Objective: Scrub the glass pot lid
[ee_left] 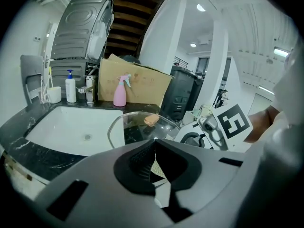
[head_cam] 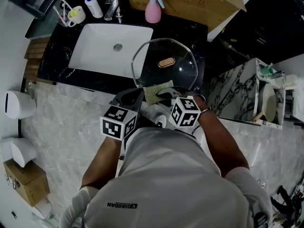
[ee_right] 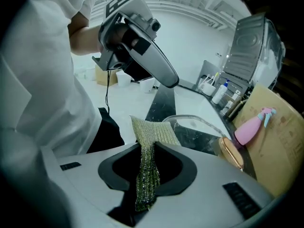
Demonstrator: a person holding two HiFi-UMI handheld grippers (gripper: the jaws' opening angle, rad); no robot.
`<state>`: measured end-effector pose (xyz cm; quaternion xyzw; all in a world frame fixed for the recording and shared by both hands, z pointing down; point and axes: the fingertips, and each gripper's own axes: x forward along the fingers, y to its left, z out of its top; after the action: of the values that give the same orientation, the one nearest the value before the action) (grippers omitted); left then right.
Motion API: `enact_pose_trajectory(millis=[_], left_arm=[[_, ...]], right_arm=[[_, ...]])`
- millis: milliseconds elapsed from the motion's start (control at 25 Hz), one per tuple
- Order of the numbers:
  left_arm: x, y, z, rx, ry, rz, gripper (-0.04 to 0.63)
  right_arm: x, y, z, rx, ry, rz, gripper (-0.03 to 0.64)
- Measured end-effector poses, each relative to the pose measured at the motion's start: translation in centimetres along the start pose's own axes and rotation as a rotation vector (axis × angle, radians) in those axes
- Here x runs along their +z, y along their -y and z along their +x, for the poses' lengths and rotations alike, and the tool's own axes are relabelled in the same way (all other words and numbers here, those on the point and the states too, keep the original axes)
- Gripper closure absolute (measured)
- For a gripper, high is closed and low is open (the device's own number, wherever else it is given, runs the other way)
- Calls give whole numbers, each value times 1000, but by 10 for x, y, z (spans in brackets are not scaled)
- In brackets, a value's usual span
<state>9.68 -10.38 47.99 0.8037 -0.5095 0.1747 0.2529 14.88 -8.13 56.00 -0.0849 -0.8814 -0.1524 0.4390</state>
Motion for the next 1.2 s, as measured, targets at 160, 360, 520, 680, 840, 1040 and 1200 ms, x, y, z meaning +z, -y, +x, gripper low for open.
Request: enact_pose_trajectory(millis=[160, 360, 520, 680, 840, 1040, 1200], left_arm=[[0, 8, 8, -14, -16, 23, 580], [2, 21, 20, -51, -37, 58, 580], [6, 28, 27, -75, -48, 81, 580], [10, 30, 31, -85, -55, 93, 580], [19, 29, 35, -90, -55, 117, 580], [37, 22, 39, -90, -34, 136, 580], [44, 13, 45, -89, -31, 137, 580]], right_arm=[[-6, -5, -6, -26, 17, 93, 517], [-11, -9, -10, -44, 35, 219, 517], [-13, -14, -11, -37, 52, 350, 517], [-13, -15, -12, -29, 67, 390, 517], [-8, -14, -18, -27, 82, 362, 517], [0, 11, -50, -112, 142, 363, 522], [-4, 51, -88, -197, 207, 424, 525]])
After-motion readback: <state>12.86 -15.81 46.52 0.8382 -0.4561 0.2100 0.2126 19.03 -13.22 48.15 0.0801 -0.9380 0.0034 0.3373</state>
